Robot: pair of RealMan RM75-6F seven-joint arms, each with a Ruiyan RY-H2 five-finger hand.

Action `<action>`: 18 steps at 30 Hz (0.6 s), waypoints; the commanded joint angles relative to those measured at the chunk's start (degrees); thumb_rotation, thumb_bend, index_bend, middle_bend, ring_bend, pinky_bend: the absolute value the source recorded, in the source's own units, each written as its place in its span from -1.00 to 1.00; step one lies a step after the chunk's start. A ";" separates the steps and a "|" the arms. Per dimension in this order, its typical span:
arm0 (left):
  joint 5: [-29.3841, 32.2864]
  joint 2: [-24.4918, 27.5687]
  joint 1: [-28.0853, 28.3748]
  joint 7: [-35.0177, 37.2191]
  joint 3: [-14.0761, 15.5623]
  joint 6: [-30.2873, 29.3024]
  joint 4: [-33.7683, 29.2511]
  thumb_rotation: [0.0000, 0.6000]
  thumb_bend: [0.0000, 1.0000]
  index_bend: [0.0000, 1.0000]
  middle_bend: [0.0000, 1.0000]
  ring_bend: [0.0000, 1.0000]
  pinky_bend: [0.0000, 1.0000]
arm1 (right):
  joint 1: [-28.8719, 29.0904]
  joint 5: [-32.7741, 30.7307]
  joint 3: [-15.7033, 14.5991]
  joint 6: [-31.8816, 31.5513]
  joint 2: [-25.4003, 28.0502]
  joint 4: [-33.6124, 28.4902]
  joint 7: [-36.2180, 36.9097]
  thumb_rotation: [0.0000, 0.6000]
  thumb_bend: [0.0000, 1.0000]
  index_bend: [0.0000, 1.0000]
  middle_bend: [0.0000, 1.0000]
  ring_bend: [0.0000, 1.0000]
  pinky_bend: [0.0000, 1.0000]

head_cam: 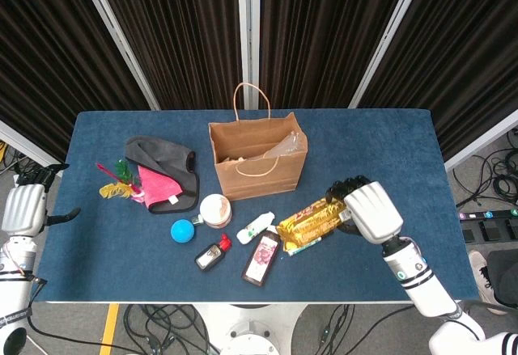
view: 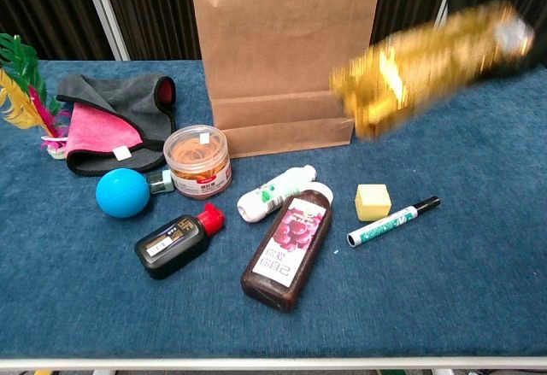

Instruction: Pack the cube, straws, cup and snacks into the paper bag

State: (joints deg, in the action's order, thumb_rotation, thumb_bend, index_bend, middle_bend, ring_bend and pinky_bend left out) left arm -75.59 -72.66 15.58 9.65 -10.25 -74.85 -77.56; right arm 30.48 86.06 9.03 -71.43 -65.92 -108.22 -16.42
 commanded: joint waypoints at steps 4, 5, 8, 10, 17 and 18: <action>0.23 0.32 0.13 -0.40 -0.09 0.19 -0.47 1.00 -0.91 -0.46 -0.34 -0.47 -0.42 | 3.76 -5.51 12.23 -5.11 -0.52 -4.04 6.37 1.00 -0.53 0.47 0.13 -0.04 -0.05; 0.32 0.37 0.08 -0.32 -0.10 0.19 -0.55 1.00 -0.91 -0.46 -0.34 -0.47 -0.42 | 5.12 -6.91 14.35 -5.51 -1.60 -2.89 5.71 1.00 -0.53 0.47 0.13 -0.04 -0.05; 0.41 0.37 0.05 -0.27 -0.07 0.23 -0.43 1.00 -0.91 -0.46 -0.34 -0.47 -0.42 | 8.94 -10.71 18.68 -6.13 -5.24 0.99 2.79 1.00 -0.53 0.47 0.13 -0.04 -0.05; 0.55 0.27 0.08 -0.15 -0.09 0.37 -0.19 1.00 -0.91 -0.46 -0.34 -0.47 -0.42 | 11.74 -12.49 20.32 -6.05 -7.91 4.48 -0.13 1.00 -0.52 0.47 0.13 -0.04 -0.05; 0.95 0.15 0.28 0.27 -0.16 1.03 0.46 1.00 -0.91 -0.46 -0.34 -0.47 -0.42 | 19.45 -16.67 19.98 -2.16 -15.43 16.75 -9.11 1.00 -0.50 0.47 0.13 -0.04 -0.05; 1.01 0.15 0.28 0.36 -0.15 1.13 0.55 1.00 -0.91 -0.46 -0.34 -0.47 -0.42 | 20.44 -17.15 19.44 -1.05 -16.42 18.47 -9.89 1.00 -0.50 0.47 0.13 -0.04 -0.05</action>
State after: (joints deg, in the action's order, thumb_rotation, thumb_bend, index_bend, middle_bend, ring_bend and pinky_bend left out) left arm -74.60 -72.51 15.86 9.99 -10.41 -73.74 -77.03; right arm 47.52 71.14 28.95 -75.08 -78.97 -94.20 -22.95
